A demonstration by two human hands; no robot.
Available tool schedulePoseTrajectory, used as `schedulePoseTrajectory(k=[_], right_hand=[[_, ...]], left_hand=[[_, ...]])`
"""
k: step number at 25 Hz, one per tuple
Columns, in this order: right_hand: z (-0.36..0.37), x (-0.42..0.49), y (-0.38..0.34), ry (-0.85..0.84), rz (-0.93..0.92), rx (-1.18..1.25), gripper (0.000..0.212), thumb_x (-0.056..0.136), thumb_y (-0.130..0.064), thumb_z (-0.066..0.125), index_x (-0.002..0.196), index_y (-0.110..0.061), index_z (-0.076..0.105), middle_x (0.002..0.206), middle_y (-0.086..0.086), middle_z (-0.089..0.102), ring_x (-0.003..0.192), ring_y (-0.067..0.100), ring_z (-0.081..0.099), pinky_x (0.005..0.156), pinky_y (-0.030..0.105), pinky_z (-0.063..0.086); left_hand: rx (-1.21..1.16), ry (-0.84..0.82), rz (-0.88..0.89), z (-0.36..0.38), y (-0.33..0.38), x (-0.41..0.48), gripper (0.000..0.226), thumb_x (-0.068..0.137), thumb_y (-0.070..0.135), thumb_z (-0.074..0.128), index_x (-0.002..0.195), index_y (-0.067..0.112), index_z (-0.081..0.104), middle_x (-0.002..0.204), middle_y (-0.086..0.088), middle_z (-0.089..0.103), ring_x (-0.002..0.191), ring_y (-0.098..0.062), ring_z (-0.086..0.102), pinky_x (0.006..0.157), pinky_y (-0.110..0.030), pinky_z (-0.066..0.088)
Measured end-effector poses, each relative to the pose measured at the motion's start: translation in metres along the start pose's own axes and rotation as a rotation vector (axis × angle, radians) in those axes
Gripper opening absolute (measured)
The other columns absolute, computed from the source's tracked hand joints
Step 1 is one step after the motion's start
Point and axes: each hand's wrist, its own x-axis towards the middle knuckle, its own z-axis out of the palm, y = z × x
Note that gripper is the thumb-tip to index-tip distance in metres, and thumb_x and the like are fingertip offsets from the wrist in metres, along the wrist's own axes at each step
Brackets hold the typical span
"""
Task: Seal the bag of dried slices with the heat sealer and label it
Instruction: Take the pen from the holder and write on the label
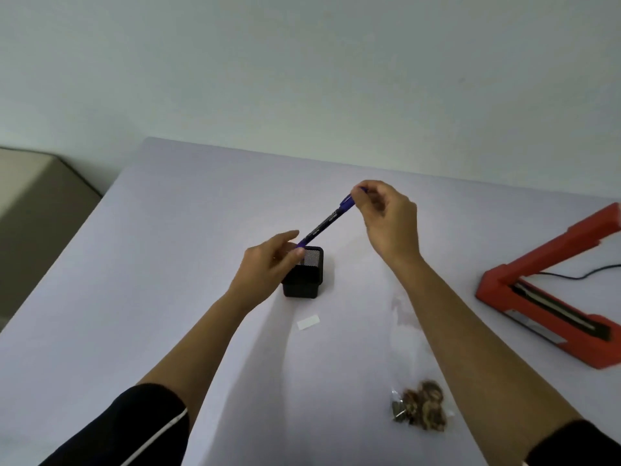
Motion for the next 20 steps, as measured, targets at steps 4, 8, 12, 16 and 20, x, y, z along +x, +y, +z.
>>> schedulePoseTrajectory(k=[4,8,12,16,20], right_hand=[[-0.010,-0.002,-0.022,0.057,0.061,0.098,0.007,0.090,-0.030,0.060,0.086,-0.024,0.062,0.074,-0.010,0.068,0.061,-0.003,0.059,0.062,0.013,0.046],[0.000,-0.019,-0.028,-0.009,0.210,0.125,0.038,0.093,-0.046,0.047,0.078,-0.015,0.063,0.063,-0.003,0.063,0.045,0.000,0.055,0.051,0.014,0.045],[0.011,-0.021,-0.033,0.104,0.350,0.175,0.053,0.094,-0.028,0.041,0.044,-0.012,0.049,0.045,-0.004,0.052,0.039,0.001,0.047,0.052,0.024,0.041],[0.010,-0.023,-0.029,0.146,0.407,0.274,0.050,0.092,-0.022,0.041,0.043,-0.013,0.043,0.035,-0.008,0.046,0.035,0.002,0.043,0.051,0.025,0.038],[0.026,-0.039,-0.022,0.118,0.448,0.317,0.052,0.092,-0.025,0.042,0.041,-0.014,0.042,0.032,-0.008,0.045,0.035,0.002,0.042,0.051,0.025,0.038]], left_hand=[[-0.014,0.051,0.098,-0.001,0.017,-0.007,0.011,0.092,0.023,0.057,0.084,0.025,0.064,0.072,0.006,0.067,0.064,0.000,0.057,0.062,-0.007,0.042],[0.120,0.046,0.278,0.011,0.041,-0.015,0.018,0.096,0.022,0.050,0.082,0.020,0.062,0.064,0.015,0.060,0.061,0.001,0.056,0.061,-0.005,0.038],[0.023,-0.036,0.267,0.025,0.057,-0.027,0.026,0.099,0.019,0.043,0.077,0.017,0.057,0.061,0.013,0.061,0.055,-0.002,0.057,0.057,-0.013,0.045],[-0.168,-0.150,0.118,0.025,0.059,-0.037,0.033,0.100,0.019,0.040,0.072,0.017,0.058,0.060,0.007,0.061,0.053,-0.005,0.054,0.060,-0.030,0.047],[-0.414,-0.277,0.004,0.022,0.048,-0.039,0.035,0.101,0.018,0.037,0.071,0.013,0.056,0.053,0.005,0.057,0.051,-0.009,0.049,0.057,-0.020,0.042]])
